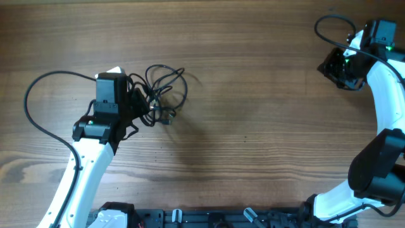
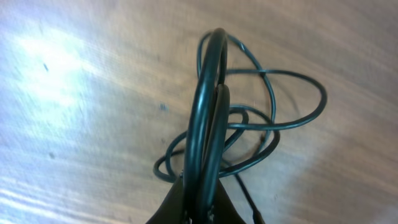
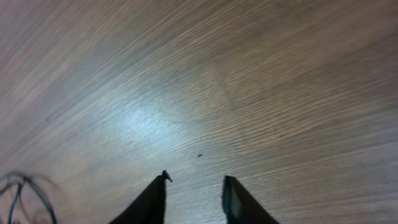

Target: Untangle cables

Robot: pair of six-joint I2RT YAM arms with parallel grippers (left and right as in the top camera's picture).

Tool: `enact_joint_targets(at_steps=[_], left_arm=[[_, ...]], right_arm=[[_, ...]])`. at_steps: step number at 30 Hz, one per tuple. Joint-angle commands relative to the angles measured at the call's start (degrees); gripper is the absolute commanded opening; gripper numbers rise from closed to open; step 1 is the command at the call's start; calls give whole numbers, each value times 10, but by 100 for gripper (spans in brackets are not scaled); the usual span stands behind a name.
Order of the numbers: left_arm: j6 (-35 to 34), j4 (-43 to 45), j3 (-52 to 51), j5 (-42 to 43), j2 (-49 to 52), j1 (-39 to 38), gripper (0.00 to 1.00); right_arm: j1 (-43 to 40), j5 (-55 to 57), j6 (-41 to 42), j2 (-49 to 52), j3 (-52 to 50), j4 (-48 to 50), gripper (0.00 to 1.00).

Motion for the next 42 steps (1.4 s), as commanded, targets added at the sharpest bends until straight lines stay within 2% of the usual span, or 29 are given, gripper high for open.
enact_joint_targets(at_steps=[1, 2, 4, 8, 10, 13, 15, 18, 23, 29, 34, 37, 42], left_arm=[[42, 38, 0, -3, -15, 1, 4], [64, 54, 0, 45, -19, 1, 4], [70, 78, 0, 125, -28, 1, 4], [37, 143, 0, 290, -33, 1, 4], [-15, 177, 0, 327, -33, 1, 4], [-84, 203, 0, 339, -33, 2, 4], [-104, 221, 0, 367, -33, 2, 4], [-98, 268, 0, 430, -33, 2, 4], [-29, 308, 0, 441, -33, 2, 4], [-25, 380, 0, 442, -33, 2, 4], [-46, 453, 0, 456, -33, 2, 4], [-92, 510, 0, 468, -33, 2, 4], [-178, 585, 0, 471, -33, 2, 4]], right_arm=[[5, -113, -94, 7, 14, -7, 39], [7, -209, -154, 7, 19, -12, 46], [19, -297, -192, 6, 29, -20, 52], [75, -323, -204, -6, 34, -26, 54], [124, -323, -203, -12, 34, -20, 54], [187, -329, -192, -15, 35, -6, 54], [219, -332, -182, -19, 35, 6, 54], [251, -332, -169, -30, 36, 29, 54], [261, -356, -126, -55, 36, 47, 54], [276, -402, -129, -83, 35, 55, 53], [302, -365, -165, -86, 35, 79, 58], [310, -312, -165, -86, 35, 88, 62], [310, -299, -161, -86, 35, 97, 62]])
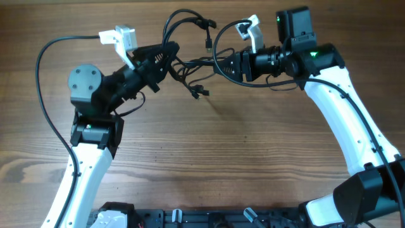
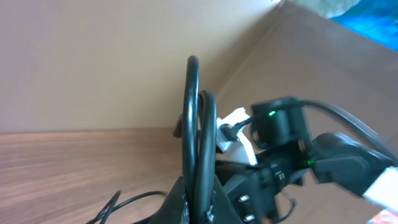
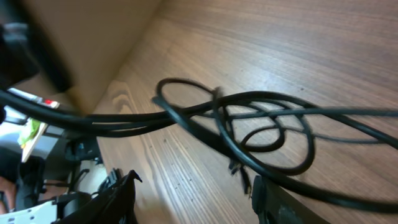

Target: Untangle cables

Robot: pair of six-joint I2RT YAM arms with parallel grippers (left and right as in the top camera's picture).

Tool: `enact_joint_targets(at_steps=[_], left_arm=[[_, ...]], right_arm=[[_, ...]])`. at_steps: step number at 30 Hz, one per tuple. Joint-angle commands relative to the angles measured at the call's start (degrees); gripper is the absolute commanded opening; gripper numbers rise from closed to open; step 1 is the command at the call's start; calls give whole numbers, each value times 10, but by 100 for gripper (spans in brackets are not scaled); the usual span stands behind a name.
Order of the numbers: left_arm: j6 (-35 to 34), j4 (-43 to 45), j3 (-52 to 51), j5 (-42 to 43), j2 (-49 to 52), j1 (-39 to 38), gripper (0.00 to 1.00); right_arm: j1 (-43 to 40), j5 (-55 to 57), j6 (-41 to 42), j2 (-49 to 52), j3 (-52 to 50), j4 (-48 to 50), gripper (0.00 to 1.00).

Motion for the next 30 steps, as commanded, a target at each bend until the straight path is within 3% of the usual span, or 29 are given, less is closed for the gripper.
enact_joint_targets(at_steps=[1, 7, 10, 15, 21, 30], left_arm=[[-79, 34, 3, 15, -11, 2, 4], [-174, 37, 3, 10, -11, 2, 4], [-220, 32, 3, 11, -11, 2, 4], [-306, 29, 3, 12, -11, 20, 4], [-410, 29, 3, 58, -11, 56, 4], [-508, 57, 3, 73, -11, 57, 4]], right_arm=[[2, 19, -9, -12, 13, 9, 62], [38, 33, -148, -12, 13, 10, 72], [62, 102, -181, -12, 12, 18, 74], [99, 115, -242, -12, 3, 19, 73], [106, 153, -238, 14, -12, 62, 66], [109, 153, -138, 82, -12, 166, 66]])
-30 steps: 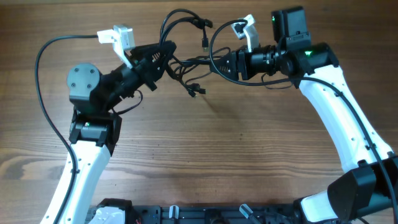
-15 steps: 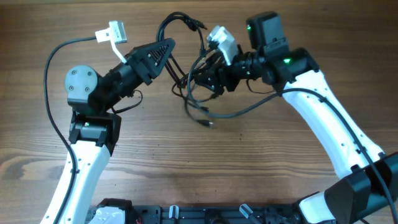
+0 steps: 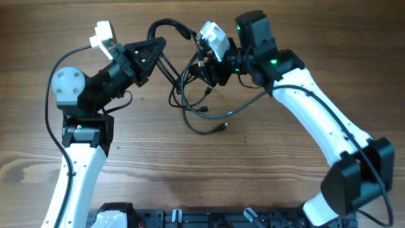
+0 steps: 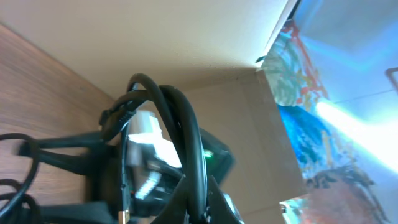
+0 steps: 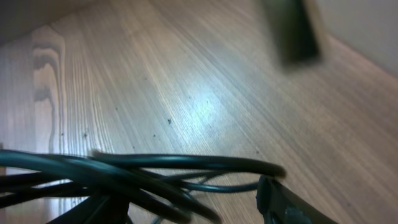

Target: Untangle cables

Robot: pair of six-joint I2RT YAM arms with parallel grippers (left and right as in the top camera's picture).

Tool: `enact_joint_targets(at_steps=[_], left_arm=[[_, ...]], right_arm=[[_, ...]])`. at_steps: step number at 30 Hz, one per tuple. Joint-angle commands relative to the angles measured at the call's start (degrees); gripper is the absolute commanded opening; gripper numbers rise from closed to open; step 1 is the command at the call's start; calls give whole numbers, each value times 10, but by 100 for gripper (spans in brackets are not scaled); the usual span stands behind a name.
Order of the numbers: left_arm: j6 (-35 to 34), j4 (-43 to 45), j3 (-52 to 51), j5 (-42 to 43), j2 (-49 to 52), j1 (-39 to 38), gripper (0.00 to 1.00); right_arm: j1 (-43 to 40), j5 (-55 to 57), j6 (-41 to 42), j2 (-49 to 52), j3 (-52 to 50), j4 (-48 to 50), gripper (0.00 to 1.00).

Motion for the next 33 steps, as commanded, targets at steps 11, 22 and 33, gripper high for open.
enact_joint_targets(at_steps=[11, 22, 33], left_arm=[[-90, 21, 3, 22, -11, 2, 4], [-38, 16, 3, 22, -11, 29, 4], [310, -403, 3, -233, -11, 70, 4]], right_arm=[[3, 93, 529, 85, -4, 135, 38], [-62, 219, 455, 97, -4, -56, 4], [-172, 123, 295, 66, -4, -176, 4]])
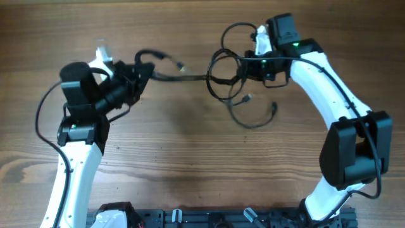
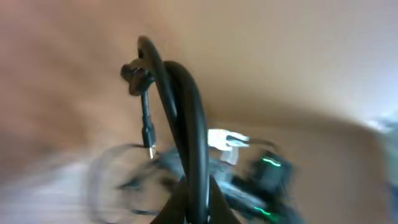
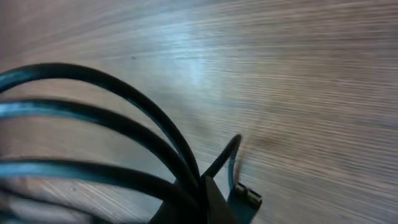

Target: Untangle cables

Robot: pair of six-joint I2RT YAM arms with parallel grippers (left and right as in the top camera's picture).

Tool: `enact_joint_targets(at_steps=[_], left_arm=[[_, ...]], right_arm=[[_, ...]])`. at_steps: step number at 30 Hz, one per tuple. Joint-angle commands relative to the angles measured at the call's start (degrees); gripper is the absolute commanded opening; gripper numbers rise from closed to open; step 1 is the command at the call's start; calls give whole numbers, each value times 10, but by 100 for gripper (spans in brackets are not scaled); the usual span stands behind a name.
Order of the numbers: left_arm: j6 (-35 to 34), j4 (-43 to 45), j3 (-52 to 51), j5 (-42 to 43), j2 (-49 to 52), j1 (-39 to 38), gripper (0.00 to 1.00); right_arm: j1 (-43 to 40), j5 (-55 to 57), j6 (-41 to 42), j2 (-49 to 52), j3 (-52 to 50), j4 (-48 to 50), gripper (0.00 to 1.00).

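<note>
A tangle of black cables [image 1: 224, 73] hangs between both grippers above the wooden table. My left gripper [image 1: 139, 76] is shut on a thick doubled loop [image 2: 180, 106], with a small plug [image 2: 147, 134] dangling from it. One strand [image 1: 183, 78] runs taut from there to the right. My right gripper [image 1: 249, 66] is shut on several loops [image 3: 124, 124] of the bundle. Loose ends with connectors [image 1: 273, 107] droop below it, and one connector [image 3: 245, 198] shows beside the right jaws. The left wrist view is blurred.
The wooden table [image 1: 190, 164] lies under the cables. Both arms' own grey supply leads curve alongside them, one at the left [image 1: 41, 111]. A dark rail [image 1: 209, 218] runs along the near edge.
The grippers, close together at the top middle, now stand far apart, left one further left, right one further right. The right gripper has shut on loops. A strand is stretched between them.
First my left gripper was shut on the bundle lying at the table's left, while the right stood open in the far right corner. Then the bundle was up in the air with the open right gripper at it. Now both hold it, pulled apart.
</note>
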Motion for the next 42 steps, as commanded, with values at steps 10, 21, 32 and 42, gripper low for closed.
enact_joint_targets(at_steps=[10, 21, 32, 42], left_arm=[[262, -276, 15, -105, -18, -90, 6], [274, -306, 15, -105, 53, -214, 77], [318, -177, 67, -103, 28, -229, 91], [317, -58, 67, -124, 98, -284, 84]], right_arm=[[-33, 16, -1, -72, -7, -7, 4], [-33, -5, -10, -72, -7, 6, 4], [-33, -73, -56, -72, -7, 7, 4], [-33, -164, -85, -76, -7, -6, 4]])
